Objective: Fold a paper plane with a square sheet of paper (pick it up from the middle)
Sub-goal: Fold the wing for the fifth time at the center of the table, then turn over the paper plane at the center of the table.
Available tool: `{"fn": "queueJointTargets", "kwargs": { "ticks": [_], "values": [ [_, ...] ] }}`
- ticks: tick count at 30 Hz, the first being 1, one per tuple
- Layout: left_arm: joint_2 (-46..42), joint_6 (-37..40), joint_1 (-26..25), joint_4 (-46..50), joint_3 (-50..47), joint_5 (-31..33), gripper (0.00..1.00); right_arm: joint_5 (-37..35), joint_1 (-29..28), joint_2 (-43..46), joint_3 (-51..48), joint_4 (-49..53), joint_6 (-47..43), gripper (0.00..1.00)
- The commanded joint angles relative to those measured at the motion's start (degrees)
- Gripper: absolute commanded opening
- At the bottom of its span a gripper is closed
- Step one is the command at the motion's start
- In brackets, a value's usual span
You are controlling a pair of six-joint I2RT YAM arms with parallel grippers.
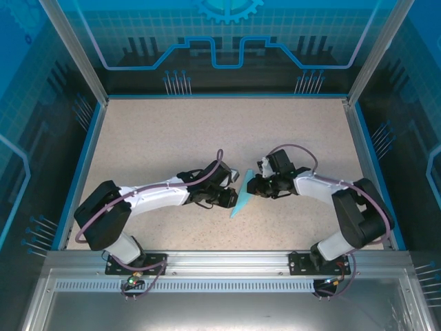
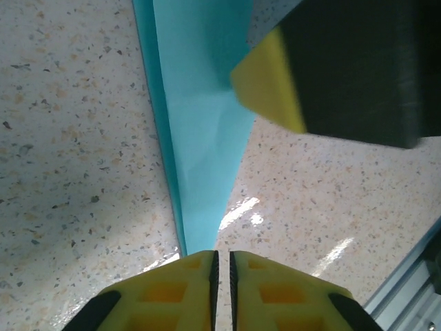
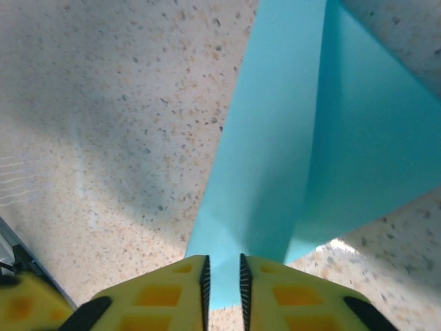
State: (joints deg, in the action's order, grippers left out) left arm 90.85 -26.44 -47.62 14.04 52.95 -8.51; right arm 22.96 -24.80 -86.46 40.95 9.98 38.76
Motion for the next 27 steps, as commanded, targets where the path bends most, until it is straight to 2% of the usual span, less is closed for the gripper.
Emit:
{"fn": "queueJointTargets", "kwargs": {
  "ticks": [1,4,9,16,27],
  "values": [
    [1.3,0.4,0.7,-1.2,1.5,-1.3,0.20,0.9,1.9,3.7,0.2,5.6,-0.8,0.26],
    [1.1,0.0,0.7,-1.2,1.8,-2.2,0.27,1.4,2.8,7.0,-2.2,6.8,0.0,0.33],
    [0.1,-0.8,0.6,-1.4,0.3,-2.6,0.38,2.5,3.5,10.9,-5.7,8.3,1.5,0.37],
    [3.6,0.0,-1.4,-1.3,1.4,0.2,0.40,5.1,3.6,8.6,-8.5,3.2,4.0,0.40],
    [9.9,1.5,-2.5,1.4,6.7,5.6,0.37,5.9,5.5,7.9,-8.5,2.8,3.1,0.44]
  ]
}}
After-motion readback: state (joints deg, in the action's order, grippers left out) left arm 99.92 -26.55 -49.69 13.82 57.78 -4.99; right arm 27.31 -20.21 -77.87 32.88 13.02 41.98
